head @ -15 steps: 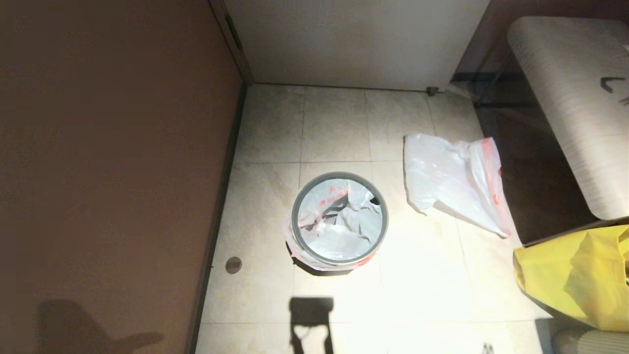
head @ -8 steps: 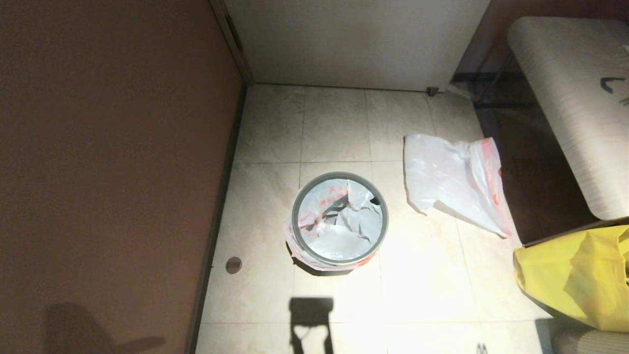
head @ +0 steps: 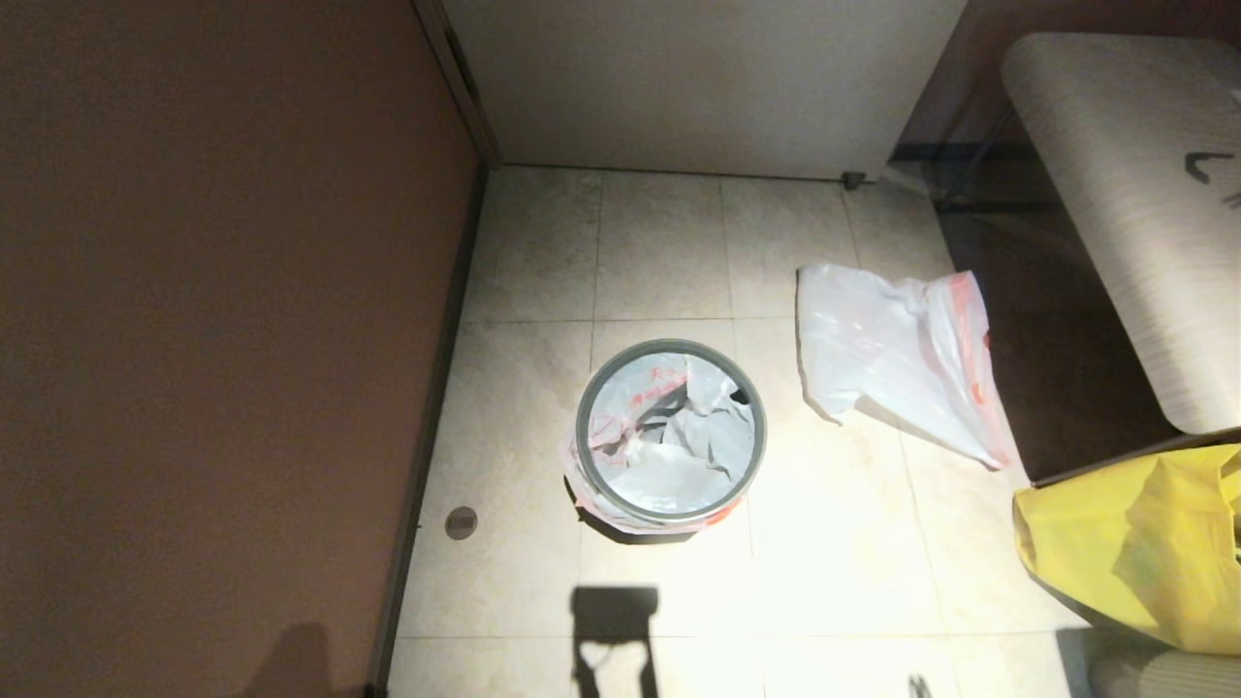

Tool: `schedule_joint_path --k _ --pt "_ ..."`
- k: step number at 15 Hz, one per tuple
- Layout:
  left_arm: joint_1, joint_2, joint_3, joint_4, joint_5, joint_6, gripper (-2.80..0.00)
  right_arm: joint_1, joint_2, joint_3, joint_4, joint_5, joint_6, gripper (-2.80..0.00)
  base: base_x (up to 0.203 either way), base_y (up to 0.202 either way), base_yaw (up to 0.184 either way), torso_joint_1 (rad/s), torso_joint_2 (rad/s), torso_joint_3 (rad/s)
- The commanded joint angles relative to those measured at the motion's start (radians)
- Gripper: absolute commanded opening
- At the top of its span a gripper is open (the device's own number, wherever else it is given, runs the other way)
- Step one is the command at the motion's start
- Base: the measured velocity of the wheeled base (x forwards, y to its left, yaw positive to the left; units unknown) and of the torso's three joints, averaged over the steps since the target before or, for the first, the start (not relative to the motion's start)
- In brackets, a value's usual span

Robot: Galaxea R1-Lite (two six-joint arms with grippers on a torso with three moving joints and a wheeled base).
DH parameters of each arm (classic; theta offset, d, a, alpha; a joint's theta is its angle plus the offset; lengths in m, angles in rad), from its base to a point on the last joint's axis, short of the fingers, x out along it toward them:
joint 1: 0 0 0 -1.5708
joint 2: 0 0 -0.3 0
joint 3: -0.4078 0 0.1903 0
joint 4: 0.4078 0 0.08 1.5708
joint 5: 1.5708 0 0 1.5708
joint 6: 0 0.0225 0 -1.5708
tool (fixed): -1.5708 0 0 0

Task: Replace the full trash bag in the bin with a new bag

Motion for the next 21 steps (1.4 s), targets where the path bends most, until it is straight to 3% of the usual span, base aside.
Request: schedule_joint_path --k 1,3,7,8,10,13,15,16,18,21 --pt "0.0 -0.115 0.004 0.12 -0.068 0.01 -2.8 0.005 0.002 0.012 -0.007 0.008 0.001 -2.8 0.0 0.0 0.0 0.0 0.0 0.0" --pt "0.001 -0.169 0.005 0.283 -0.092 0.055 -2.8 0.006 0.002 0.012 -0.008 0.008 0.001 -2.8 0.0 0.0 0.0 0.0 0.0 0.0" --pt "0.002 -0.175 0.006 0.384 -0.069 0.183 -2.8 0.006 0.001 0.021 -0.049 0.0 -0.077 -2.8 0.0 0.0 0.0 0.0 0.0 0.0" --pt "0.003 -0.175 0.006 0.383 -0.07 0.188 -2.8 0.006 0.001 0.021 -0.047 -0.002 -0.082 -2.8 0.0 0.0 0.0 0.0 0.0 0.0" --pt "0.003 -0.174 0.005 0.383 -0.071 0.186 -2.8 0.006 0.001 0.02 0.043 -0.024 -0.078 -2.8 0.0 0.0 0.0 0.0 0.0 0.0" --pt "0.003 -0.174 0.005 0.38 -0.07 0.15 -2.8 0.005 0.002 0.018 0.035 -0.041 -0.014 -2.8 0.0 0.0 0.0 0.0 0.0 0.0" --pt "0.002 -0.174 0.005 0.392 -0.074 0.127 -2.8 0.006 0.002 0.018 0.035 -0.041 -0.013 -2.8 0.0 0.0 0.0 0.0 0.0 0.0" --pt "0.001 -0.174 -0.002 0.458 -0.078 0.104 -2.8 0.006 0.002 0.019 0.033 -0.043 -0.013 -2.8 0.0 0.0 0.0 0.0 0.0 0.0" --pt "0.0 -0.174 -0.014 0.486 -0.076 0.037 -2.8 0.006 0.002 0.02 0.032 -0.043 -0.013 -2.8 0.0 0.0 0.0 0.0 0.0 0.0" --pt "0.0 -0.174 -0.012 0.486 -0.076 0.037 -2.8 0.006 0.002 0.02 0.03 -0.043 -0.013 -2.8 0.0 0.0 0.0 0.0 0.0 0.0"
